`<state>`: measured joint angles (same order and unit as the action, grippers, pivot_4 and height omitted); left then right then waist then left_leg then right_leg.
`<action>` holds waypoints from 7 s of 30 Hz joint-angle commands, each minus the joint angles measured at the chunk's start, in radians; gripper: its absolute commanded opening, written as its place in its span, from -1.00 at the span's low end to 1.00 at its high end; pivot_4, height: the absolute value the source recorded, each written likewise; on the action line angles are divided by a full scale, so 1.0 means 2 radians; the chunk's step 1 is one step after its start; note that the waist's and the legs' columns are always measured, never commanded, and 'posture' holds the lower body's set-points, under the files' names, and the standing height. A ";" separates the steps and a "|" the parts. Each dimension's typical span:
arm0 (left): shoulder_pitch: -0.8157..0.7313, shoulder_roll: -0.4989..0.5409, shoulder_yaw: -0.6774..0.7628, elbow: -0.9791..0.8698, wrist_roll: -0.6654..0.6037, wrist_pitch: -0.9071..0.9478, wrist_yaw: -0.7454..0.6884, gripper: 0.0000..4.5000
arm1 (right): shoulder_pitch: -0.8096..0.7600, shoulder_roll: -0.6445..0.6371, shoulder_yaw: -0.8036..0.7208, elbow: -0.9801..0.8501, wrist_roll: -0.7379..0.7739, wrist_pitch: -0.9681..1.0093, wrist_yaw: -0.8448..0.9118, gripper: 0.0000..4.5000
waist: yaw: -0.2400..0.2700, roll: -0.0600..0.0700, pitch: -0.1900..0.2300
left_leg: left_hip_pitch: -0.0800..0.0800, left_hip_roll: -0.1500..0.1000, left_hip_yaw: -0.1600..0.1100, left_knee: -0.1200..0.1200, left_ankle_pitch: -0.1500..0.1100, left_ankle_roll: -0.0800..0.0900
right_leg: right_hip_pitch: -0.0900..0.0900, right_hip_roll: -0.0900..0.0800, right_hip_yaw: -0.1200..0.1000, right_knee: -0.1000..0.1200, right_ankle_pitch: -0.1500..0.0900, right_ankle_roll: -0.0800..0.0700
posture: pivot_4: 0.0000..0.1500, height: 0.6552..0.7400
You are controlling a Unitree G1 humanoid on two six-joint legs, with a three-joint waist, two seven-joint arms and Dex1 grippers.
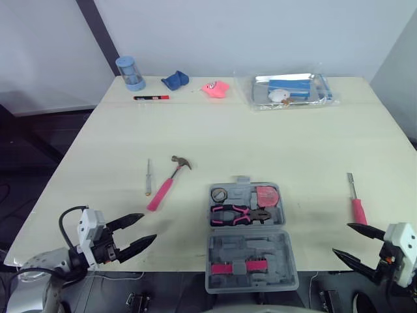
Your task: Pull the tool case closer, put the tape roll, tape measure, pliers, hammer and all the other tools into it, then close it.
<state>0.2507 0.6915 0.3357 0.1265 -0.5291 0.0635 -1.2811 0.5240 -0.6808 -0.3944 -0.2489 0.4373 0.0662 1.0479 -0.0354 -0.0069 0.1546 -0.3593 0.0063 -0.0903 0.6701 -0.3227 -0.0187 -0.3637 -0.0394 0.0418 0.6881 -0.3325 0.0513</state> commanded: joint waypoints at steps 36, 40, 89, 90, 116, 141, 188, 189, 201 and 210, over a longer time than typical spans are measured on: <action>-0.122 -0.051 -0.232 0.033 0.138 -0.021 0.036 -1.00 | -0.269 -0.043 0.314 -0.003 -0.180 0.152 -0.017 -0.99 | 0.002 0.001 0.001 | -0.001 0.000 0.000 0.002 0.000 0.000 | 0.000 0.001 -0.001 0.001 0.000 0.000 | 1.00 1.00; -0.135 -0.064 -0.245 0.039 0.143 -0.027 0.032 -1.00 | -0.268 -0.044 0.320 -0.014 -0.178 0.161 -0.018 -0.99 | 0.003 0.001 0.001 | -0.001 -0.001 0.000 0.003 0.000 0.000 | -0.001 0.001 -0.001 0.002 0.000 0.000 | 1.00 1.00; -0.248 -0.062 -0.234 0.057 0.159 0.045 0.078 -1.00 | -0.397 0.062 0.360 0.079 -0.212 0.195 -0.060 -0.99 | -0.004 0.001 0.001 | -0.001 0.000 -0.001 0.006 0.000 0.000 | -0.001 0.002 -0.001 0.005 0.000 0.000 | 1.00 1.00; -0.250 -0.063 -0.235 0.055 0.159 0.048 0.079 -1.00 | -0.398 0.063 0.359 0.081 -0.213 0.194 -0.060 -0.99 | -0.004 0.001 0.001 | -0.001 0.000 -0.001 0.006 0.000 0.000 | -0.001 0.002 -0.001 0.005 0.000 0.000 | 1.00 1.00; -0.275 -0.080 -0.239 0.067 0.176 0.057 0.083 -1.00 | -0.418 0.076 0.350 0.123 -0.222 0.172 -0.073 -0.99 | -0.003 0.001 0.001 | -0.001 -0.001 -0.001 0.006 0.000 0.000 | -0.001 0.002 -0.001 0.004 0.000 0.000 | 1.00 1.00; -0.287 -0.100 -0.247 0.088 0.187 0.042 0.077 -1.00 | -0.411 0.074 0.345 0.116 -0.225 0.180 -0.064 -0.99 | -0.002 0.001 0.001 | -0.001 -0.001 -0.001 0.006 0.000 0.000 | -0.001 0.002 -0.001 0.004 0.000 0.000 | 1.00 1.00; -0.262 -0.091 -0.207 0.091 0.176 0.026 0.085 -1.00 | -0.357 0.024 0.285 0.067 -0.203 0.197 -0.070 -0.99 | 0.010 0.001 0.001 | -0.003 -0.002 -0.003 0.006 0.001 -0.002 | -0.001 0.001 -0.003 0.003 0.000 0.000 | 1.00 1.00; -0.258 -0.087 -0.201 0.089 0.172 0.025 0.086 -1.00 | -0.352 0.018 0.276 0.064 -0.197 0.196 -0.069 -0.99 | 0.010 0.001 0.001 | -0.003 -0.002 -0.003 0.006 0.001 -0.002 | -0.001 0.001 -0.002 0.003 0.000 0.000 | 1.00 1.00; -0.138 -0.073 -0.054 -0.037 0.026 0.086 0.119 -0.42 | -0.215 0.036 0.083 -0.007 -0.032 0.094 -0.046 -0.42 | 0.009 0.001 0.002 | -0.005 -0.001 -0.003 0.006 0.001 -0.002 | -0.003 -0.001 -0.002 0.003 0.000 0.000 | 1.00 1.00; 0.023 -0.046 0.079 -0.105 -0.056 0.112 0.109 0.95 | 0.005 0.063 -0.069 -0.072 0.050 0.034 -0.021 0.95 | 0.010 0.002 0.002 | -0.005 -0.001 -0.003 0.003 0.000 0.000 | -0.003 -0.002 -0.001 0.001 0.000 0.000 | 1.00 1.00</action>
<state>0.2813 0.5883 0.4472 -0.0483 -0.6029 0.2944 -1.0495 0.5091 -0.5602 -0.4747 -0.3408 0.4994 0.1664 0.9947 -0.0147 -0.0037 0.1589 -0.3675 0.0048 -0.0952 0.6755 -0.3225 -0.0191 -0.3685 -0.0445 0.0408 0.6897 -0.3323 0.0517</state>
